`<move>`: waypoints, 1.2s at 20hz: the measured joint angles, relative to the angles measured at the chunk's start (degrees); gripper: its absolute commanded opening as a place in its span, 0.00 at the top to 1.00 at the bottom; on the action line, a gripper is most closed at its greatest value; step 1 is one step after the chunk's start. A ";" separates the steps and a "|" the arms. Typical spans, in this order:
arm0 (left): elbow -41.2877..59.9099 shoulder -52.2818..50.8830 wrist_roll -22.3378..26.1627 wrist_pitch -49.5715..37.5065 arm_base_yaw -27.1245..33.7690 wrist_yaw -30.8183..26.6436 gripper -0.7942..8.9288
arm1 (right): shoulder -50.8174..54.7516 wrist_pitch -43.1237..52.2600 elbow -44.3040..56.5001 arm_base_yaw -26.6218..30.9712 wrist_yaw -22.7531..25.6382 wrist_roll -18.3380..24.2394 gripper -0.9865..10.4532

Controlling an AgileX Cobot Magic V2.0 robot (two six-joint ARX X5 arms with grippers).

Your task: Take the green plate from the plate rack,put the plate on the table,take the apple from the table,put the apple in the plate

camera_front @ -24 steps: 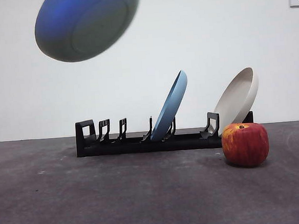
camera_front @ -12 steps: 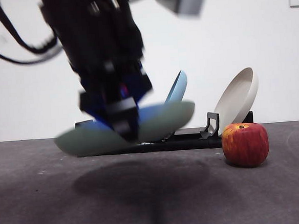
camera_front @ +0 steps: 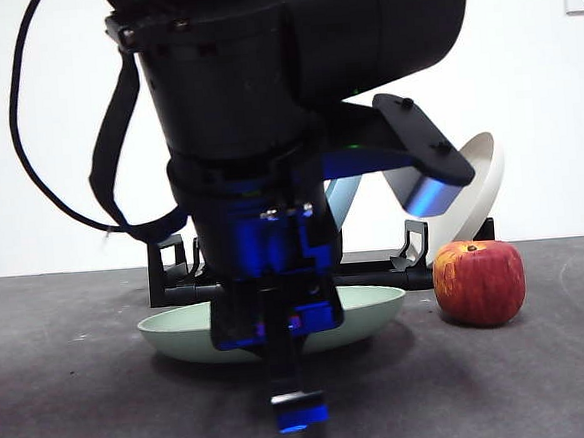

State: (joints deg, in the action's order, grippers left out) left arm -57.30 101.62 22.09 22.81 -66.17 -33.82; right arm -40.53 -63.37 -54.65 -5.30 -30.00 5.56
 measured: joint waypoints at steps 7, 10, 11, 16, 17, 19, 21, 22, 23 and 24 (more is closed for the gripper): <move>-0.48 -0.04 -0.28 -0.13 -0.11 1.60 0.58 | 0.00 0.00 0.00 0.00 0.00 0.00 0.34; -1.97 -0.85 -0.81 3.19 -0.07 2.16 0.52 | 0.00 0.00 0.00 0.00 0.00 0.00 0.34; -3.02 -1.49 -1.51 5.14 -0.13 2.49 0.52 | 0.00 0.00 0.00 0.00 0.00 0.00 0.34; -10.84 -9.81 -6.88 13.03 -0.11 6.34 0.52 | -1.29 1.46 0.00 0.00 0.02 0.00 0.34; -12.37 -11.63 -8.35 15.08 -0.11 8.11 0.52 | -2.05 2.51 0.00 0.00 0.02 0.00 0.34; -15.10 -15.30 -11.76 18.29 -0.11 11.41 0.52 | -4.39 5.64 0.00 0.00 0.02 -0.24 0.34; -17.42 -19.43 -14.32 20.22 0.02 13.57 0.52 | -7.89 9.99 0.00 -0.15 0.02 -0.57 0.34; -18.34 -21.68 -15.15 21.00 0.24 14.10 0.53 | -9.92 12.00 0.00 -0.52 0.13 -0.79 0.34; -19.17 -23.91 -16.11 22.03 0.55 14.67 0.53 | -12.13 13.88 0.00 -1.05 0.22 -1.09 0.34; -19.89 -26.03 -17.16 22.91 0.92 14.82 0.53 | -14.34 15.69 0.00 -1.75 0.72 -1.29 0.34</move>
State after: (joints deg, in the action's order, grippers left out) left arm -77.19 75.59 4.93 45.71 -65.25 -19.00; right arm -54.87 -47.68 -54.65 -7.05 -29.28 4.27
